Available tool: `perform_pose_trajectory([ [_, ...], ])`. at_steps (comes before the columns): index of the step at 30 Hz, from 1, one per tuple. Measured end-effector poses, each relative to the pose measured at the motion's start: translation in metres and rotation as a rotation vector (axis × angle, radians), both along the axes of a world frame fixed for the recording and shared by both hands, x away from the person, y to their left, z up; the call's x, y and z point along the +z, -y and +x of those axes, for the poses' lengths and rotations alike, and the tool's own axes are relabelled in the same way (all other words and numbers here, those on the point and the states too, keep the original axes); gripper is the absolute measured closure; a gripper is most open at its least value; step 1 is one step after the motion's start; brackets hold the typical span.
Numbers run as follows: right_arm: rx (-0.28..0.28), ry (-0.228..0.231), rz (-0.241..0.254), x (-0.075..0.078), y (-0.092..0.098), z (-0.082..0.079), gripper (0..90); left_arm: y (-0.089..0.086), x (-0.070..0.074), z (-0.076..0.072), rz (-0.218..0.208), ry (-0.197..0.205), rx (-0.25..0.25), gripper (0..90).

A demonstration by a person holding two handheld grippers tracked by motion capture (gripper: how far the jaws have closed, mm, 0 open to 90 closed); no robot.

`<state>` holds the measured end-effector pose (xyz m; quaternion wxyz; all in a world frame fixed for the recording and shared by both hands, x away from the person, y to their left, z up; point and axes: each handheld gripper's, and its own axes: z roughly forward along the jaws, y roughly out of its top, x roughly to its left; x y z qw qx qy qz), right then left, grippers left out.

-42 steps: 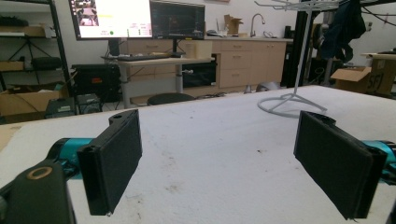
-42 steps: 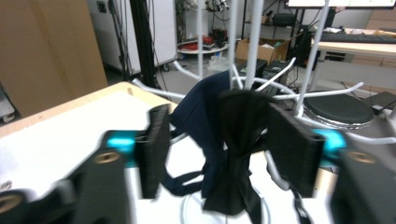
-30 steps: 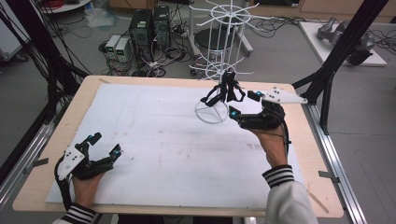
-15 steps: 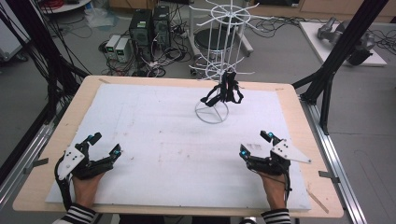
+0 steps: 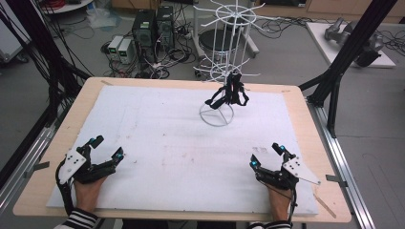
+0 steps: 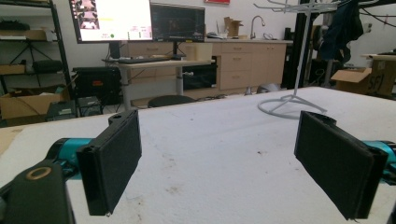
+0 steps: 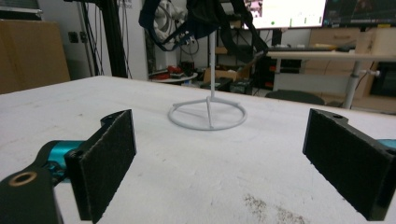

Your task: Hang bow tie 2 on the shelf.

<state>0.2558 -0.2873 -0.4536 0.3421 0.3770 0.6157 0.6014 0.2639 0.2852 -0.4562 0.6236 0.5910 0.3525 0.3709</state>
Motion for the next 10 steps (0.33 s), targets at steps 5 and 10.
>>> perform_pose_trajectory([
  [5, 0.006, 0.014, -0.021, -0.0002, -0.0011, 0.0000, 8.9, 0.0001, 0.0000, 0.0000, 0.002, 0.000, 0.000, 15.3],
  [10, 0.009, 0.016, -0.045, -0.0003, -0.0032, -0.0004, 8.9, 0.0002, -0.0002, -0.0002, 0.002, 0.003, 0.002, 15.3],
])
